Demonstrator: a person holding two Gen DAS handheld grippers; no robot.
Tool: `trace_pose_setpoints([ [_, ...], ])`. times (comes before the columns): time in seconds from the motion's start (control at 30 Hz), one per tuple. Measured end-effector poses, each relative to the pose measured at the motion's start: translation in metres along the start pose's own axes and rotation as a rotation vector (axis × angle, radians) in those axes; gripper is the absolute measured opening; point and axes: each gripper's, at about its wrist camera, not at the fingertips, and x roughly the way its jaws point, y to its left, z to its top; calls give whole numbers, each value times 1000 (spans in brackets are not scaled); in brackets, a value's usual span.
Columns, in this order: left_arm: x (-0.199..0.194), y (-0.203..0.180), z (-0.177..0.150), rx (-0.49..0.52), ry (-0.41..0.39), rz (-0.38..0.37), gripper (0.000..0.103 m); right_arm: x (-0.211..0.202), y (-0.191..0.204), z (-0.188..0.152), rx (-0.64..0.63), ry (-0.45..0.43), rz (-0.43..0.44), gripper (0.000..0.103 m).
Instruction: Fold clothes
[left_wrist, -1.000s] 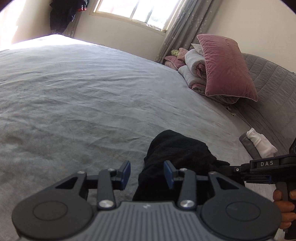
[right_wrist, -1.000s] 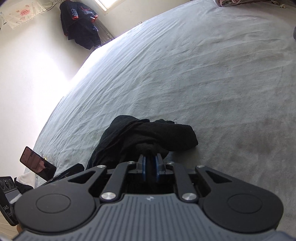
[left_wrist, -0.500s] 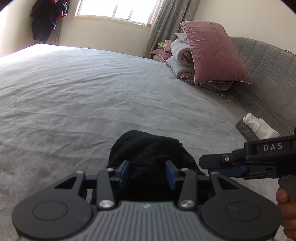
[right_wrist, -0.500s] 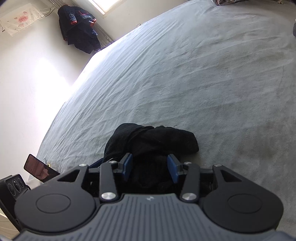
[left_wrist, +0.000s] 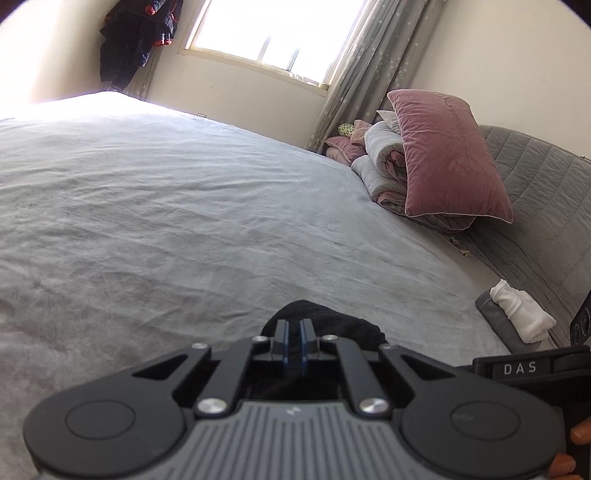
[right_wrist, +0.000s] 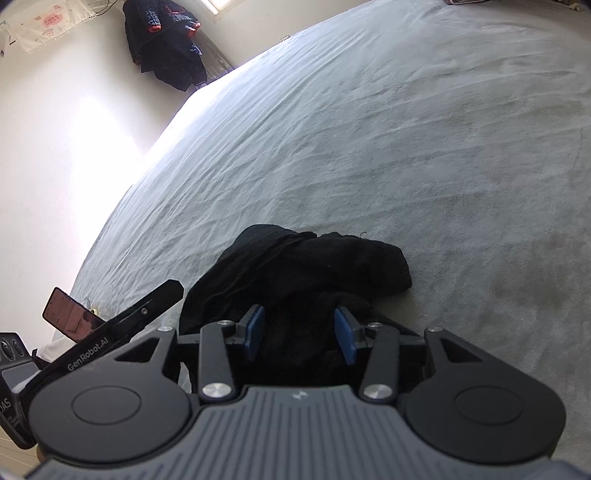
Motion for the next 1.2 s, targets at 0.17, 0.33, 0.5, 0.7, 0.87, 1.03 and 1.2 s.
trace_pose_setpoints([
  [0.17, -4, 19, 1, -39, 21, 28, 4, 7, 11, -4, -26, 12, 17, 52],
  [0.33, -4, 23, -3, -29, 54, 13, 22, 16, 18, -6, -40, 19, 24, 52],
  [0.5, 3, 16, -10, 14, 111, -8, 44, 19, 16, -4, -35, 27, 26, 52],
  [0.7, 18, 8, -18, 52, 168, -8, 45, 19, 8, -2, -15, 37, 29, 53],
  [0.87, 25, 9, -18, 33, 195, -18, 24, 22, 7, 0, -18, 51, 30, 54],
  [1.03, 24, 13, -14, 13, 179, -16, 13, 25, 8, 0, -27, 57, 32, 56],
  [1.2, 20, 17, -12, -6, 163, -18, 10, 29, 7, 0, -23, 63, 34, 58],
])
